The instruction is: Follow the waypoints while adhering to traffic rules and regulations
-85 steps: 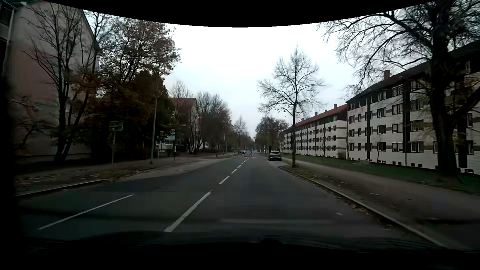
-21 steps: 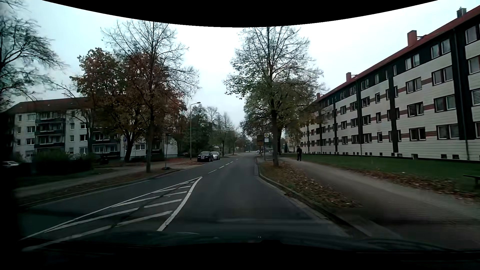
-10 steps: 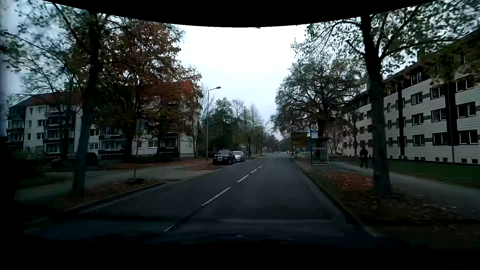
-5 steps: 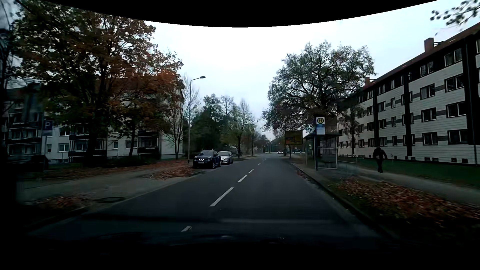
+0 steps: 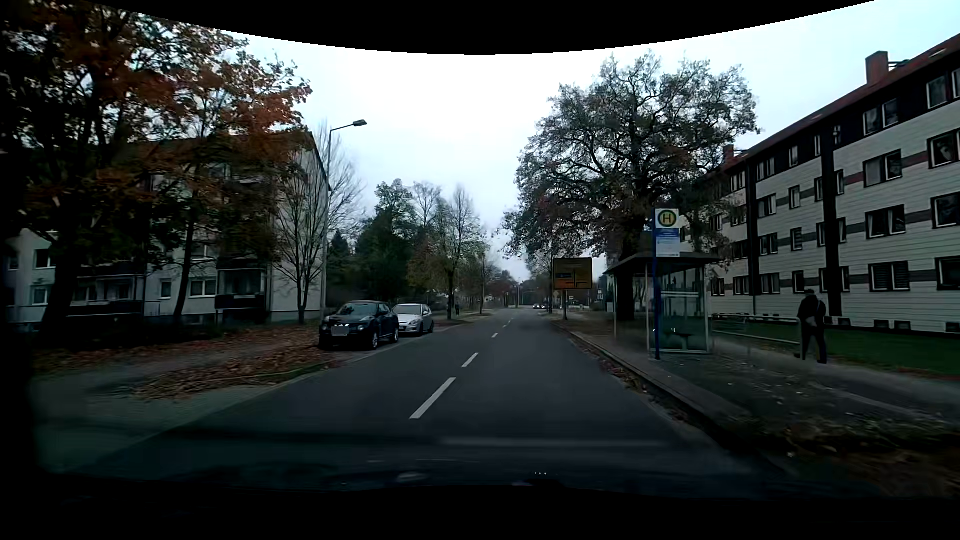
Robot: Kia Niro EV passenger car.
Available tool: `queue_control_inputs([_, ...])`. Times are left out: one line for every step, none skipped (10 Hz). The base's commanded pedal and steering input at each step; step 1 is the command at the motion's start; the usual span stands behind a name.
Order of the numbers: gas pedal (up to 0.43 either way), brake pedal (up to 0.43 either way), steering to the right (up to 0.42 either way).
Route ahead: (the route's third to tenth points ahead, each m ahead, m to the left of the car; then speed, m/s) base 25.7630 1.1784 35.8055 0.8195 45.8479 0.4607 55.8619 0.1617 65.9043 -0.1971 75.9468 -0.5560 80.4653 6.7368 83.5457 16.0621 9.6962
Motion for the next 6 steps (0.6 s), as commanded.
queue_control_inputs([0.248,0.000,0.038])
queue_control_inputs([0.248,0.000,0.031])
queue_control_inputs([0.248,0.000,0.026])
queue_control_inputs([0.248,0.000,0.023])
queue_control_inputs([0.248,0.000,0.019])
queue_control_inputs([0.240,0.000,0.012])
